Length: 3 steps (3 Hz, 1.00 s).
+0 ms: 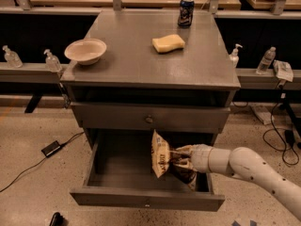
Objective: Pick brown chip bag from middle drawer and place on counter
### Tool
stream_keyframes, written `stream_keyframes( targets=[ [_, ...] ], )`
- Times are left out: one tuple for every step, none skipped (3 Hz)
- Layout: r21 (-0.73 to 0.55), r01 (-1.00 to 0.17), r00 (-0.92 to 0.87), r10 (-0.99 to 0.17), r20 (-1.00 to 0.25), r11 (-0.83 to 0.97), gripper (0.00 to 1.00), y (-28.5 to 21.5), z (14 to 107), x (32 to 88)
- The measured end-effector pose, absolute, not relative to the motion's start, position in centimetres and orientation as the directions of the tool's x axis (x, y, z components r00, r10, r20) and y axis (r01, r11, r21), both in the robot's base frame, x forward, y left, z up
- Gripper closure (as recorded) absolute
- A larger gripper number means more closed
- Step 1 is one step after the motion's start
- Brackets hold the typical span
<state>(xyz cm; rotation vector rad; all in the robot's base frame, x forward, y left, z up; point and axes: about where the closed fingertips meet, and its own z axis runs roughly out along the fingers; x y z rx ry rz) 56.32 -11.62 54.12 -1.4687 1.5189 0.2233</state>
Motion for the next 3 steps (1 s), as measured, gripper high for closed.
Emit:
stream_keyframes(
  targets=[
    [-0.476,-0.846,0.222,-0.651,-0.726,0.242,1.0,-13.1,57.5,54.1],
    [-0.492,-0.838,0.24,-0.652,-0.719,0.235,1.0,-16.1,61.3,52.0],
    [-0.534,-0.819,0.279,-0.67,-0.688,0.207,1.0,-18.0,64.8,52.5]
  ],
)
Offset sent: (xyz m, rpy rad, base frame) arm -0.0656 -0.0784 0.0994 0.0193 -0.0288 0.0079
